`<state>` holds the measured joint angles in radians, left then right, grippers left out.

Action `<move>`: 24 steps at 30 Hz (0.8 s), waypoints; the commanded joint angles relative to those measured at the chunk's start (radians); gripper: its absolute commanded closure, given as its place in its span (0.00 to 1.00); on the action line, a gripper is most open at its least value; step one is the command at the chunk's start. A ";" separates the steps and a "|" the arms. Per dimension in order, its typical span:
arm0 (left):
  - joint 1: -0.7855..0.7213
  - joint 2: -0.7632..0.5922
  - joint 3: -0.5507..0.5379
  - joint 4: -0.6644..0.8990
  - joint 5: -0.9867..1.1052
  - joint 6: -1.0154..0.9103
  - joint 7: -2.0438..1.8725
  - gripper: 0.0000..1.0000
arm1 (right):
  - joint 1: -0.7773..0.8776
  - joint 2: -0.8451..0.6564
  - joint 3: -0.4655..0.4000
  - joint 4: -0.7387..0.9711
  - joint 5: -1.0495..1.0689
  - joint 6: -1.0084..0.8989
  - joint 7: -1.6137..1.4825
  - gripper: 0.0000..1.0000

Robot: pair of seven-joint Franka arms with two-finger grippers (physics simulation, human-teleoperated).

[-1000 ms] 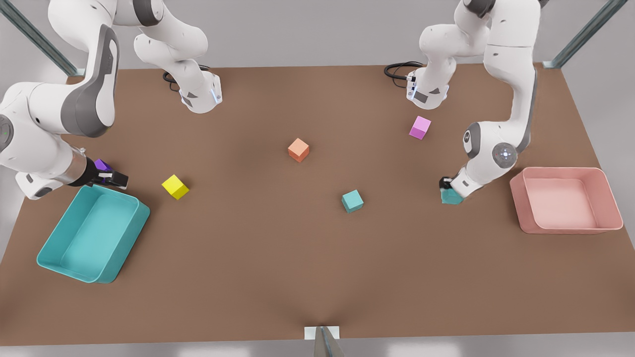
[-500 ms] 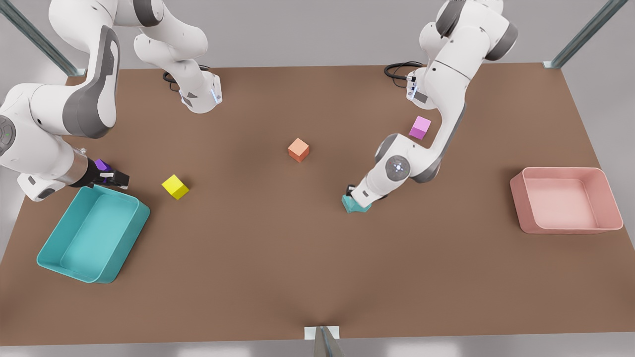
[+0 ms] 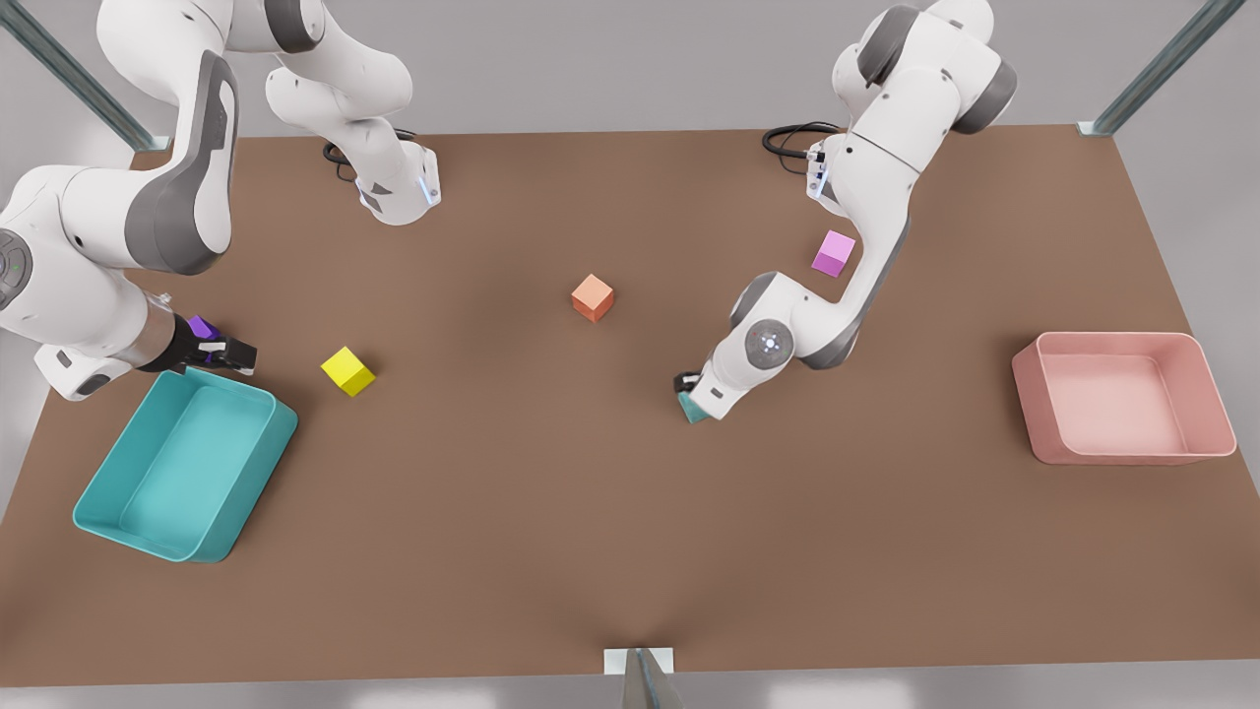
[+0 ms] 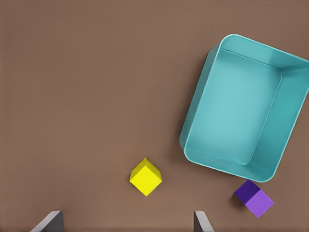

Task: Stack the two blue cubes on top of each other

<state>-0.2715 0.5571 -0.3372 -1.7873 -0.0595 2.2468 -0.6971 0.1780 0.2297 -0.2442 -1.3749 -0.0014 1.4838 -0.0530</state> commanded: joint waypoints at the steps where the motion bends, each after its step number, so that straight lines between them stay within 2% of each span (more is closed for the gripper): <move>1: 0.000 0.000 0.000 0.002 0.004 -0.007 -0.216 0.00 | 0.000 -0.001 -0.001 0.000 -0.002 0.000 -0.015 0.00; 6: 0.002 -0.011 -0.016 0.000 0.000 -0.026 -0.219 0.00 | 0.001 -0.001 0.000 0.000 -0.002 0.000 -0.015 0.00; 14: 0.017 -0.105 -0.023 0.002 0.024 -0.136 -0.233 0.00 | 0.000 -0.001 0.000 0.000 -0.005 0.000 -0.015 0.00; 16: 0.037 -0.114 -0.014 0.135 0.056 -0.330 -0.229 0.00 | 0.000 -0.001 0.000 0.000 -0.005 0.000 -0.015 0.00; 17: 0.101 -0.114 -0.014 0.219 0.093 -0.453 -0.117 0.00 | 0.000 -0.001 -0.001 0.000 -0.005 0.000 -0.015 0.00; 18: 0.228 -0.114 -0.014 0.298 0.107 -0.568 0.123 0.00 | 0.001 -0.001 0.000 0.000 -0.003 0.000 -0.015 0.00; 20: 0.354 -0.129 -0.019 0.364 0.190 -0.772 0.542 0.00 | 0.000 -0.001 -0.001 0.000 -0.005 0.000 -0.015 0.00; 21: 0.330 -0.224 0.029 0.310 0.227 -0.766 0.853 0.00 | 0.000 -0.001 0.000 0.000 -0.006 0.000 -0.015 0.00; 22: 0.316 -0.341 0.067 0.233 0.185 -0.751 0.854 0.00 | 0.000 -0.001 -0.001 0.000 -0.006 0.000 -0.015 0.00; 24: 0.224 -0.411 0.153 0.243 0.184 -0.817 0.818 0.00 | 0.000 -0.001 -0.001 0.000 -0.006 0.000 -0.015 0.00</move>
<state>-0.0197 0.1819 -0.2150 -1.5403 0.1060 1.6547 -0.5572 0.1777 0.2297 -0.2445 -1.3749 -0.0076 1.4838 -0.0636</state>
